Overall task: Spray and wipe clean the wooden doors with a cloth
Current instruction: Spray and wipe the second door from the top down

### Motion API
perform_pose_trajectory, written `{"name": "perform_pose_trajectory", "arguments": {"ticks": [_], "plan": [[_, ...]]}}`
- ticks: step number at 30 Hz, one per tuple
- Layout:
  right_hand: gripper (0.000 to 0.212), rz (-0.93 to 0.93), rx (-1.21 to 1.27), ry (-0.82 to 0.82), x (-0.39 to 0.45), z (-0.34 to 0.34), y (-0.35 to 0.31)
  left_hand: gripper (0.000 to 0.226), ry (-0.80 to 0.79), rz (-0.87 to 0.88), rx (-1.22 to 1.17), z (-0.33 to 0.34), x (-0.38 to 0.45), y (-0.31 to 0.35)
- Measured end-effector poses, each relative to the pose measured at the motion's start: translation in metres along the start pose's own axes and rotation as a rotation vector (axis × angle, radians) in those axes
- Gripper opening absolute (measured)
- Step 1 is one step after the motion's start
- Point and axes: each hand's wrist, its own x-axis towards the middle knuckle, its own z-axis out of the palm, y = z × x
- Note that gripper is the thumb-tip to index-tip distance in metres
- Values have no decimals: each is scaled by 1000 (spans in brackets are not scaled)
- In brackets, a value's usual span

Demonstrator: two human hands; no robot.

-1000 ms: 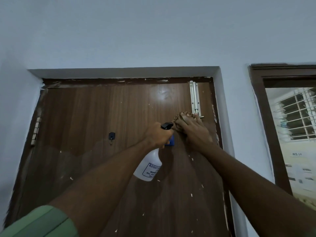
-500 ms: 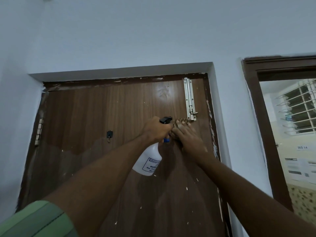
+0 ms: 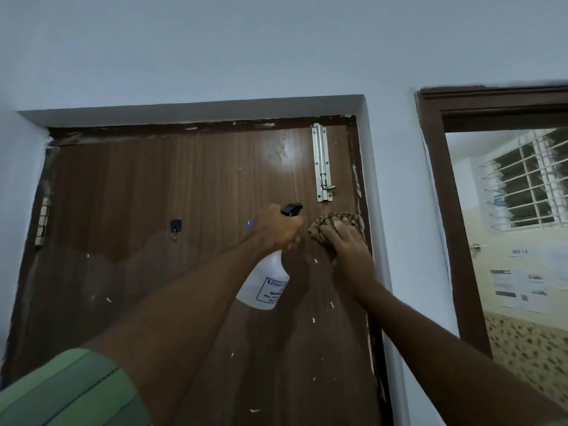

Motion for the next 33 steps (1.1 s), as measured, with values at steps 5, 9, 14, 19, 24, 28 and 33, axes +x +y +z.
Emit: {"name": "perform_pose_trajectory", "arguments": {"ticks": [5, 9, 14, 19, 24, 28, 33], "plan": [[62, 170, 43, 128, 57, -10, 16, 26, -43, 48, 28, 8, 4, 7], [59, 176, 1, 119, 58, -5, 15, 25, -36, 72, 36, 10, 7, 12], [49, -182, -102, -108, -27, -1, 20, 24, -39, 37, -2, 20, 7, 5], [57, -187, -76, -74, 34, -21, 43, 26, 24, 0, -70, 22, 10, -6], [55, 68, 45, 104, -13, 14, 9, 28, 26, -44, -114, 27, -2, -13], [45, -234, 1, -10, -82, 30, 2, 27, 35, -61, -87, 30, -13, -20], [59, 0, 57, 38, -8, 13, 15, 27, 48, -66, -89, 29, -19, -24]]}}
